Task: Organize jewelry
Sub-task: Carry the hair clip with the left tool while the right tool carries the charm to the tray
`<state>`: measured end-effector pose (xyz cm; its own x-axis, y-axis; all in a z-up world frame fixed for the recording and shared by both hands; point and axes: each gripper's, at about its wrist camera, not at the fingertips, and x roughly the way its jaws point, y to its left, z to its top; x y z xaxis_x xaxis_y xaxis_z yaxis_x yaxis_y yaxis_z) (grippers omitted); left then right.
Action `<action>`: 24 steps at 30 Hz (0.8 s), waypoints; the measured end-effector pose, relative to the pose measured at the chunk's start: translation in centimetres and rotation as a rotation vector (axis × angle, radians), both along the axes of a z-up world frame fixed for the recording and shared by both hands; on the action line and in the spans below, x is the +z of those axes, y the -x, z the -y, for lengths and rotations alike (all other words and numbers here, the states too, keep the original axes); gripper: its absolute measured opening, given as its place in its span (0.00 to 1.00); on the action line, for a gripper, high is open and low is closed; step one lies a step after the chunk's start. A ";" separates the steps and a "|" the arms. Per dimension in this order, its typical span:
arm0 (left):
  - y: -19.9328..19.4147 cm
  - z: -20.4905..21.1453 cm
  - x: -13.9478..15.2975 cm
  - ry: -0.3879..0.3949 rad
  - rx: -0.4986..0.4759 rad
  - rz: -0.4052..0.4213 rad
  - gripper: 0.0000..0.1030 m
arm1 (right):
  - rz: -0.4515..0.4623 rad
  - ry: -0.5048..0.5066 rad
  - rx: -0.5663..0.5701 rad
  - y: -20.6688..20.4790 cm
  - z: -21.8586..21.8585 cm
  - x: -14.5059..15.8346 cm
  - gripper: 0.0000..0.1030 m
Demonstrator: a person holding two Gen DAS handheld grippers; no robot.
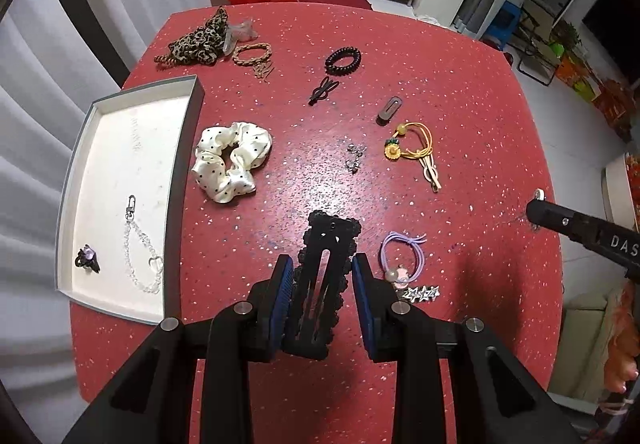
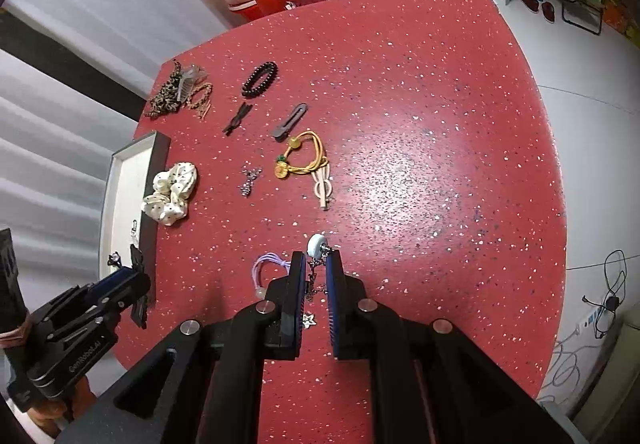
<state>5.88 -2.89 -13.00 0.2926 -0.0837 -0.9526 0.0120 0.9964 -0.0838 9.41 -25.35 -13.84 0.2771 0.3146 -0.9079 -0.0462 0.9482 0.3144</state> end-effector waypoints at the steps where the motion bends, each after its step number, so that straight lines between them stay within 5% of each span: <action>1: 0.1 -0.3 0.0 0.005 -0.006 0.003 0.31 | 0.003 -0.001 -0.002 0.2 -0.3 0.1 0.10; 12: 0.6 -6.2 0.4 0.022 -0.087 0.026 0.31 | 0.059 -0.006 -0.019 1.8 -7.5 2.5 0.10; 24: 0.7 -18.3 0.3 -0.010 0.120 0.058 0.31 | 0.076 -0.045 0.175 -0.1 -20.8 2.6 0.10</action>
